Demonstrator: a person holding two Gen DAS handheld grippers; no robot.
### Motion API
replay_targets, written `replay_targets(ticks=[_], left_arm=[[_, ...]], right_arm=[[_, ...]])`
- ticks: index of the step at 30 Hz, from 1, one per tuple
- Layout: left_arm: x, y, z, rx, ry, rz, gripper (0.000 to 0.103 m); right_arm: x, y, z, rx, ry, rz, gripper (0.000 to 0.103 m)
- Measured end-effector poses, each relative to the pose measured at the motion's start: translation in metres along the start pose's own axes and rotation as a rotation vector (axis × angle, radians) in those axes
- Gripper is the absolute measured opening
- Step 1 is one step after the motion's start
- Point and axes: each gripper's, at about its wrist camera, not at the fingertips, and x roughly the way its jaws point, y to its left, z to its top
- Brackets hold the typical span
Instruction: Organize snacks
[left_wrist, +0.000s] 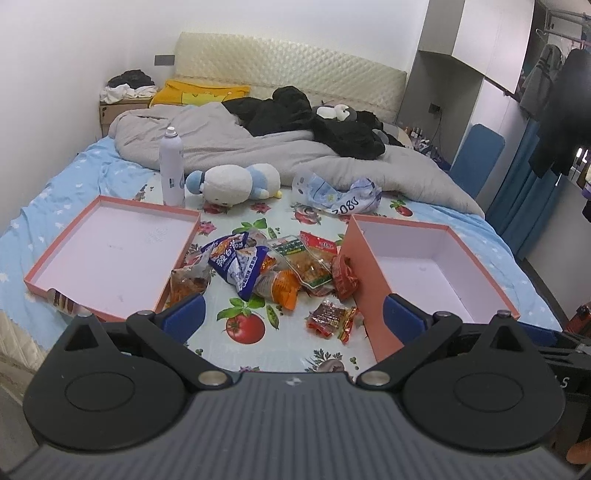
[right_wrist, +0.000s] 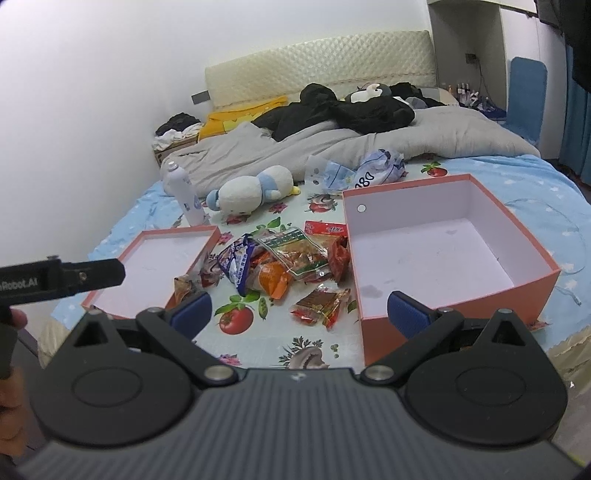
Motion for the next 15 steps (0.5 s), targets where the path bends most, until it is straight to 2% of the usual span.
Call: replay_targets(ticks=[7, 15], left_arm=[[-0.0066, -0.0066, -0.0028, 0.041, -0.006, 0.004, 0.103], [-0.0073, -0.0082, -0.0025, 0.040, -0.013, 0.005, 0.103]], right_arm=[[-0.0019, -0.0001, 0.0009, 0.001, -0.003, 0.000, 0.103], [-0.0036, -0.0018, 0.0012, 0.006, 0.004, 0.003, 0.103]])
